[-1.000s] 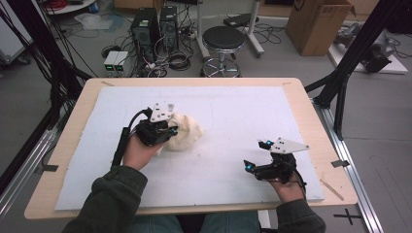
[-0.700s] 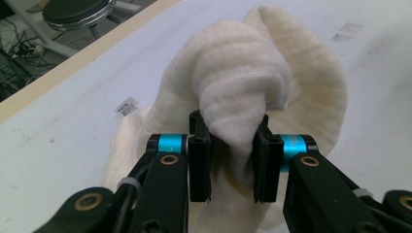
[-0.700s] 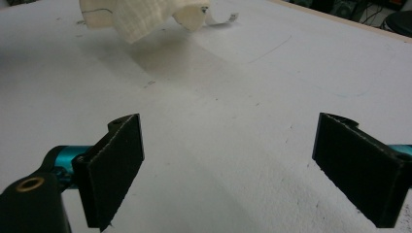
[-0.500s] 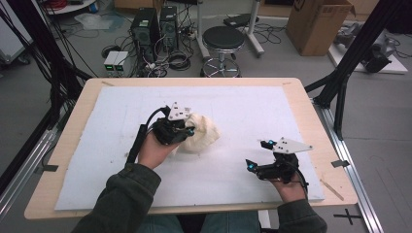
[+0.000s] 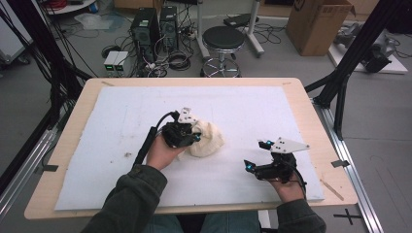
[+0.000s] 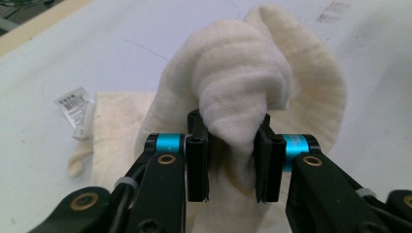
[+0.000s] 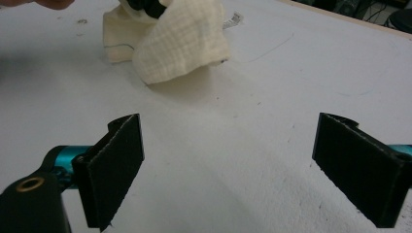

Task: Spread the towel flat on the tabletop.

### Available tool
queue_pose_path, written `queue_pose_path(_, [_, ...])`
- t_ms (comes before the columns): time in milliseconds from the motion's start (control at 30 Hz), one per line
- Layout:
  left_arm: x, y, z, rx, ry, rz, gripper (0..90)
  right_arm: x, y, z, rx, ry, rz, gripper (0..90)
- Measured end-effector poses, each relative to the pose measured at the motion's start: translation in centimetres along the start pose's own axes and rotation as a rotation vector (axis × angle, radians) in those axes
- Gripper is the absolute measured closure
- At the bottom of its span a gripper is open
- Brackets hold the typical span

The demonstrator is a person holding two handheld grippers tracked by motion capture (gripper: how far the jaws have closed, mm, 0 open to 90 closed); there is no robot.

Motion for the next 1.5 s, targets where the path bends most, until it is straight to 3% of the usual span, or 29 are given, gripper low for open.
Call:
queue_pose_path(267, [1.6,0.8,1.7,-0.003,0.031,-0.022,67.0,0.2,-0.1,0.2,-0.004,0.007,-0.002,10.7])
queue_pose_path(467, [1.7,0.8,1.9,0.014,0.029,-0.037,55.9,0.3,0.1,0.4,-0.012,0.018,0.001,10.7])
queue_pose_path(533, [1.5,0.8,1.6,0.021,0.017,-0.042,49.7,0.4,0.0,0.5,-0.014,0.019,-0.003,10.7])
queue_pose_path(767, [1.1,1.2,0.3,0.017,-0.015,-0.049,42.3,0.4,0.3,0.7,-0.025,0.029,-0.006,10.7])
queue_pose_path(1167, [1.1,1.7,-3.0,0.012,-0.058,-0.051,38.3,0.0,0.9,1.7,-0.053,0.042,-0.008,11.0])
queue_pose_path(1500, [2.5,0.4,-4.8,0.037,-0.07,-0.038,38.0,-1.0,2.4,2.8,-0.113,0.046,-0.052,24.6])
Point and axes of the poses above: each handheld gripper's, and its own axes: z roughly forward along the jaws, x roughly out of its underside, y roughly to its left, the point moved 8 cm from there along z, roughly forward along the jaws, and after that the axes turned 7 degrees about -y, right-handed, at the moved point
